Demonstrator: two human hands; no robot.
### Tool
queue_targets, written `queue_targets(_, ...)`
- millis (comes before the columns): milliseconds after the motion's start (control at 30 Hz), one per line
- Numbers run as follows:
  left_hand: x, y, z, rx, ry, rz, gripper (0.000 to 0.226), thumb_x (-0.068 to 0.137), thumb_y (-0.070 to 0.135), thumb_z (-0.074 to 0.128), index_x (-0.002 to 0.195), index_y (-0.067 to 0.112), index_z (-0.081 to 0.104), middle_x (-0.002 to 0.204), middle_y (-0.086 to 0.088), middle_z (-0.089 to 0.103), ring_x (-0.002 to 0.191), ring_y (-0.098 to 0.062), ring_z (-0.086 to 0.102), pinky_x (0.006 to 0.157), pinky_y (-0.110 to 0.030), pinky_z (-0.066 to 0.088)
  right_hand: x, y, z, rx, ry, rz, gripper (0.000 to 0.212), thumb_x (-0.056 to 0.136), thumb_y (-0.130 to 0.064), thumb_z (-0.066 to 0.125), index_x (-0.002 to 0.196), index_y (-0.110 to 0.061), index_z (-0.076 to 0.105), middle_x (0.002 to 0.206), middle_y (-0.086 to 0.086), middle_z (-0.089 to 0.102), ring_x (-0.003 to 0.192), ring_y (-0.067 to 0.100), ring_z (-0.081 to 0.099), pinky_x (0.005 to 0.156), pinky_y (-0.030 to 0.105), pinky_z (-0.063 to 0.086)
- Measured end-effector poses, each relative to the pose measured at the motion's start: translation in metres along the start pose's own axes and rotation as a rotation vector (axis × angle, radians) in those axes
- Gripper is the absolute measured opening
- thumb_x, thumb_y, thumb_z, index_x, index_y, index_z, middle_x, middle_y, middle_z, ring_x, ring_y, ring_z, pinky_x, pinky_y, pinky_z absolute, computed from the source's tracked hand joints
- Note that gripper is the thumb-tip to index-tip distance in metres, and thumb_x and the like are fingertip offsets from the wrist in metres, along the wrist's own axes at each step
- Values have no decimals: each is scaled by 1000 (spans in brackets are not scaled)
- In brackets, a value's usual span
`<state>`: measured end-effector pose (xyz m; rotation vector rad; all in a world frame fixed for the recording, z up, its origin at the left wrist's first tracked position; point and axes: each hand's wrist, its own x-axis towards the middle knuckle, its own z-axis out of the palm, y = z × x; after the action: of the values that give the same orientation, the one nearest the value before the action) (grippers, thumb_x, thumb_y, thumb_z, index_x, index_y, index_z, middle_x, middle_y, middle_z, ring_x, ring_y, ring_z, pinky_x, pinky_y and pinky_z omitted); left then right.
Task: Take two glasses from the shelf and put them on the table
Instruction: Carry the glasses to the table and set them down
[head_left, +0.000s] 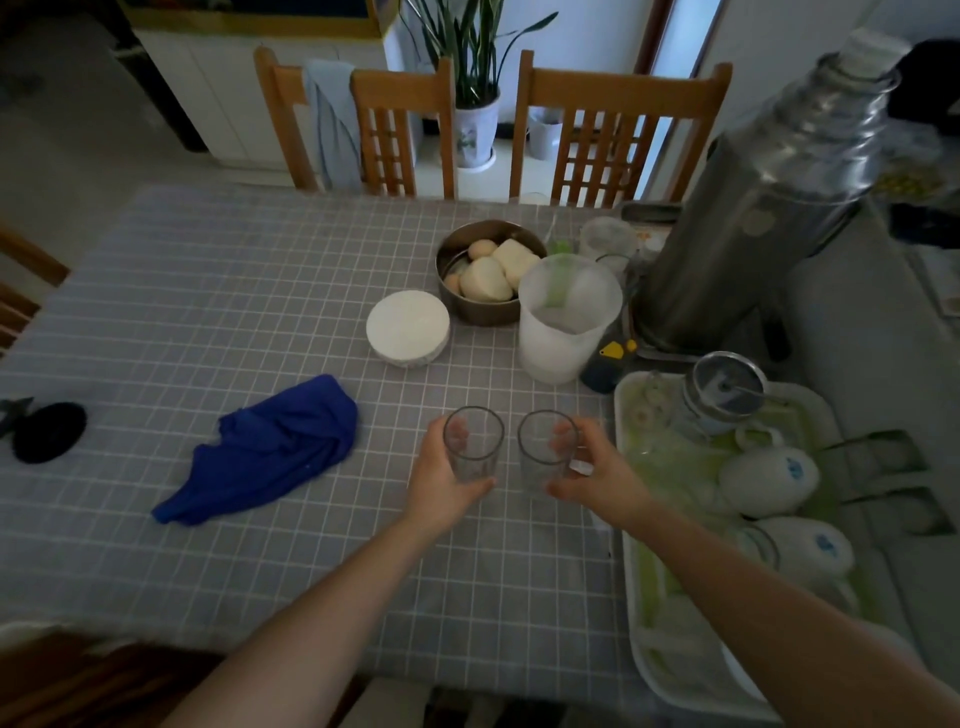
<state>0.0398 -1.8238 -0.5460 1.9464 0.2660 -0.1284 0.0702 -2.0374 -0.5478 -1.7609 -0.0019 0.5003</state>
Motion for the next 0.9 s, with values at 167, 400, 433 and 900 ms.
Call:
queue_targets(167, -4, -14, 4, -7, 82, 12, 78, 61, 14, 83, 123, 28, 38, 123, 1, 51, 113, -13, 50, 95, -32, 42, 1, 5, 0, -3, 5, -8, 60, 65, 2, 78, 101, -39, 52, 112, -3, 58, 111, 11, 55, 77, 22, 51)
queue_targets(400, -7, -24, 8, 37, 118, 63, 76, 60, 23, 83, 121, 31, 38, 122, 2, 50, 112, -12, 49, 93, -31, 44, -3, 8, -3, 33, -26, -6, 58, 67, 9, 74, 108, -25, 51, 115, 3, 55, 112, 13, 55, 78, 28, 54)
queue_targets(433, -8, -25, 8, 41, 123, 64, 77, 60, 23, 83, 122, 27, 39, 123, 2, 50, 112, -12, 49, 94, -34, 45, -4, 8, -4, 23, -36, -8, 57, 67, 10, 74, 108, -22, 51, 114, 3, 55, 112, 13, 54, 77, 27, 54)
queue_targets(900, -9, -32, 10, 13, 111, 6, 78, 61, 26, 83, 126, 30, 39, 125, 5, 50, 115, -12, 48, 96, -30, 40, -6, 13, -1, 0, -35, 14, 62, 67, 0, 75, 107, -40, 50, 116, -9, 56, 115, 9, 52, 77, 23, 53)
